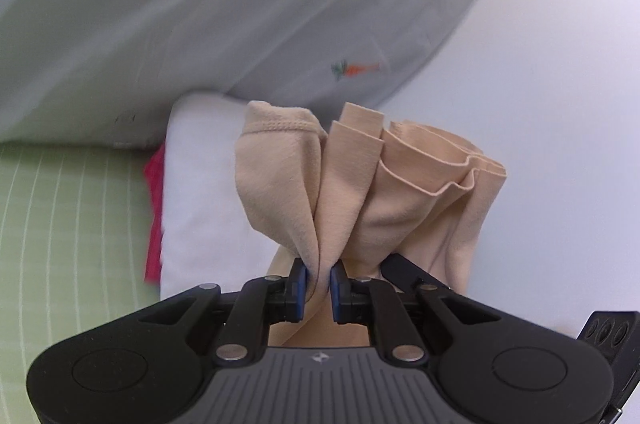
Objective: Fold clothes
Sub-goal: 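Lift the bundled sweater with both grippers and carry it to the white clothes stack, then lower the sweater onto the white clothes stack and open both grippers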
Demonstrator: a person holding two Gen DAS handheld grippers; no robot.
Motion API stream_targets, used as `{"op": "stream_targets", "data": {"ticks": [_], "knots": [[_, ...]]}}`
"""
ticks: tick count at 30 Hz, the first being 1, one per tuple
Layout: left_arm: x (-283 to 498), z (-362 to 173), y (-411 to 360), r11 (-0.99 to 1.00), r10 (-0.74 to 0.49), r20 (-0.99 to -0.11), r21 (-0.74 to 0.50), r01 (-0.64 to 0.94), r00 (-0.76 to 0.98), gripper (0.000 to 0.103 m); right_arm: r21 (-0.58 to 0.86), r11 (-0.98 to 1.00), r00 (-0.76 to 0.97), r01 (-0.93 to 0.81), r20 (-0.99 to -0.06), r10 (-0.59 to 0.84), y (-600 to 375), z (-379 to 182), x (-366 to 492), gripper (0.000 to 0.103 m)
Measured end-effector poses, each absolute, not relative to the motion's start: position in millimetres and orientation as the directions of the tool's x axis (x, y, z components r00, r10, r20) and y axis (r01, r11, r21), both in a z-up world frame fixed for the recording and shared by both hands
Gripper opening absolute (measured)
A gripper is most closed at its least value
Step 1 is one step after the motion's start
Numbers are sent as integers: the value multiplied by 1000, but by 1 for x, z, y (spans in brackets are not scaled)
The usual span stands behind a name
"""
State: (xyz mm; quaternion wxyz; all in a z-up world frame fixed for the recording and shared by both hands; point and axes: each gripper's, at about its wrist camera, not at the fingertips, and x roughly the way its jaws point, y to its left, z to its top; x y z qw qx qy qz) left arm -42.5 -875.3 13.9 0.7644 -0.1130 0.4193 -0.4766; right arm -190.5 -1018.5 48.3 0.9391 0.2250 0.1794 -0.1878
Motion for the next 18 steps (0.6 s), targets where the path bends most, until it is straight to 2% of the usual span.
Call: {"op": "stream_targets", "data": {"ticks": [2,4,5,6,7,8,9,12,15,17,18], "knots": [[-15,13,-896,531,-824,-519,-566,631,228,13,342,833,867,435,-409,-285,-1042,49,-161,27],[16,1,-918,589,-792,-533,-540,601,297,17,325,834,864,445,-402,-305,-1065,46,-131,32],[32,-7,-929,634,-760,-554,-517,575,340,20,306,824,847,476,-412,-336,-1076,38,-113,48],[44,-14,-937,695,-704,-598,-469,545,382,22,274,805,815,526,-434,-385,-1086,29,-96,72],[56,-20,-945,750,-643,-639,-418,512,422,21,215,774,756,596,-476,-450,-1095,19,-79,77],[65,-26,-950,790,-594,-664,-378,483,453,21,155,749,705,644,-501,-502,-1098,14,-68,71],[64,-27,-947,779,-614,-642,-400,483,459,23,122,747,696,653,-485,-529,-1098,13,-64,65],[57,-31,-945,741,-663,-593,-431,515,457,34,125,796,760,593,-415,-501,-1090,7,-65,68],[49,-46,-964,723,-671,-610,-412,554,422,35,151,851,832,503,-350,-430,-1083,-2,-65,63],[55,-64,-977,743,-644,-656,-413,527,394,35,174,860,833,479,-399,-383,-1089,-19,-52,61],[59,-73,-979,752,-636,-664,-417,510,393,38,165,847,813,505,-422,-402,-1092,-26,-47,61]]}}
